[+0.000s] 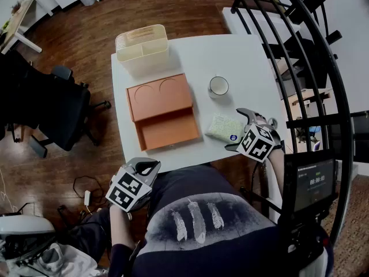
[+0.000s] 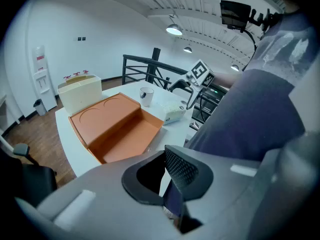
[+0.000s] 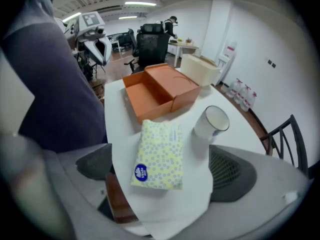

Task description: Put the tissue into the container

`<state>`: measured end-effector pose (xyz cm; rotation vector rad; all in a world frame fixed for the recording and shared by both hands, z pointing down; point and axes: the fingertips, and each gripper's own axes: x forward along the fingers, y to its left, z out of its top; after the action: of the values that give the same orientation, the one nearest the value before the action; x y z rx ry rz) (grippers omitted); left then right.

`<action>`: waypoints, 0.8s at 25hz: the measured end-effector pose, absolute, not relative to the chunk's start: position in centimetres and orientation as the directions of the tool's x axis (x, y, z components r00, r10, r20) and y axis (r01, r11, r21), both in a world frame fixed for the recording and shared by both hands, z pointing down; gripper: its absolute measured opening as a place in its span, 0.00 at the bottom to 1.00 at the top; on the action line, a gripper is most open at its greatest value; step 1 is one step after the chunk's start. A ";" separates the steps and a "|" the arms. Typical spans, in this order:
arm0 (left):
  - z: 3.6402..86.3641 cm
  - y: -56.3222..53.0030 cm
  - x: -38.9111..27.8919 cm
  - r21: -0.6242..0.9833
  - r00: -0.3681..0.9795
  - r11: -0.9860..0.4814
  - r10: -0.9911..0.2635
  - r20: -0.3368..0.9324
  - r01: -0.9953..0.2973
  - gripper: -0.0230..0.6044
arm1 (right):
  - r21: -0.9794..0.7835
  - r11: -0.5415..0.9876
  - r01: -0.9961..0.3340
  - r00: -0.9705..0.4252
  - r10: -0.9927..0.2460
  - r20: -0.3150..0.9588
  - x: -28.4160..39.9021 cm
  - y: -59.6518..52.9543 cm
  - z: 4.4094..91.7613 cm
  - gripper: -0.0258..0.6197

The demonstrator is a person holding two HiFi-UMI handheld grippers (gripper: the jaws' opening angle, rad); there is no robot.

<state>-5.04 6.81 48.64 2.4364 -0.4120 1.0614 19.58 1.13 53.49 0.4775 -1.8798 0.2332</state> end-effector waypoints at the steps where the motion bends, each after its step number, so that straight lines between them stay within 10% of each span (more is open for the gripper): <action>1: 48.6 7.0 -4.9 0.283 0.660 -0.855 -0.087 0.746 -0.434 0.06 | 0.056 0.904 -0.423 -0.280 -0.189 0.941 19.5 1.2 54.2 0.97; 20: 48.8 8.1 -5.4 0.305 0.650 -0.834 -0.082 0.756 -0.460 0.06 | -0.051 0.938 -0.342 -0.140 0.003 0.990 18.2 0.7 61.8 0.97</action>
<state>-5.43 8.07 48.77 2.3905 -0.4234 1.0624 18.20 0.72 61.78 0.2590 -1.6907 0.3040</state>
